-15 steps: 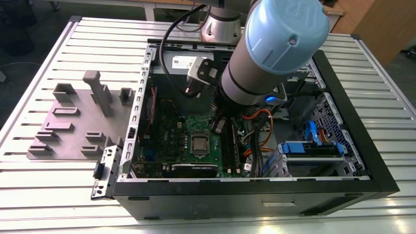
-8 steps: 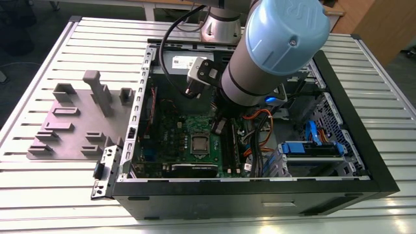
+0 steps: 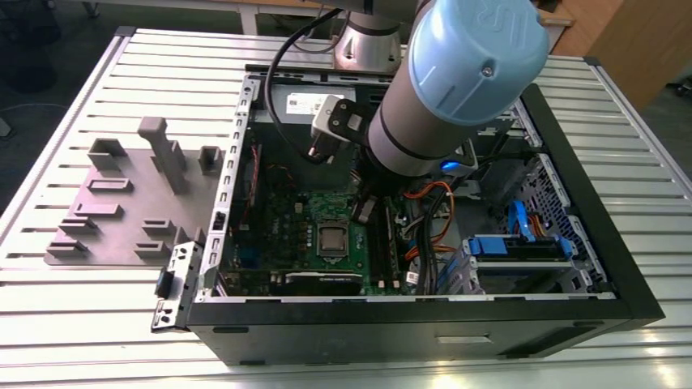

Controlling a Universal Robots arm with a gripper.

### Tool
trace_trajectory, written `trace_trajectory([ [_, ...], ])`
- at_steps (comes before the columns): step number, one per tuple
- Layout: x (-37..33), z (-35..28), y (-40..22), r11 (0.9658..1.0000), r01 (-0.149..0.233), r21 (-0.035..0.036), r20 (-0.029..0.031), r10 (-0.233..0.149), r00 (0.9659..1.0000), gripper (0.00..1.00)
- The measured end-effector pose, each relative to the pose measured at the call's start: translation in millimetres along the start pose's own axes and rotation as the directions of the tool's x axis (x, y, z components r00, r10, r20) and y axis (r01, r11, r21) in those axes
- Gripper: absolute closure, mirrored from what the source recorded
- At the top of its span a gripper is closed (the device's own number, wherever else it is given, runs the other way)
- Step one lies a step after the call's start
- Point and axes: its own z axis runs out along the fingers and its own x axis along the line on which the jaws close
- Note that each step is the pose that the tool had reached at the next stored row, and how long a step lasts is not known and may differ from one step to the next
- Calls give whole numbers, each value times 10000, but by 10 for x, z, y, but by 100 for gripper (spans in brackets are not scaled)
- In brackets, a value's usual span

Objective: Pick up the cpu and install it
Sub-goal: 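Install the first cpu locking lever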

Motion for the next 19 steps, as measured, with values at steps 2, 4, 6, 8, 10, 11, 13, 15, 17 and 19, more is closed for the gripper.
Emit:
trace_trajectory([
  [2, 38, -13, -15, 10000, 0, 0, 0, 0, 10000, 89],
  [4, 45, -15, -17, 10000, 0, 0, 0, 0, 10000, 89],
  [6, 50, -17, -19, 10000, 0, 0, 0, 0, 10000, 89],
  [8, 50, -17, -19, 10000, 0, 0, -1, 0, 10000, 89],
  [10, 50, -17, -19, 10000, 0, 0, 0, 0, 10000, 89],
  [11, 51, -18, -20, 10000, 0, 0, -1, 0, 10000, 89],
  [13, 52, -18, -20, 10000, 0, 0, 0, 0, 10000, 89],
  [15, 53, -18, -20, 10000, 0, 0, 0, 0, 10000, 89],
  [17, 85, -29, -32, 10000, 0, 0, 0, 0, 10000, 89],
  [19, 87, -29, -33, 10000, 0, 0, 0, 0, 10000, 89],
])
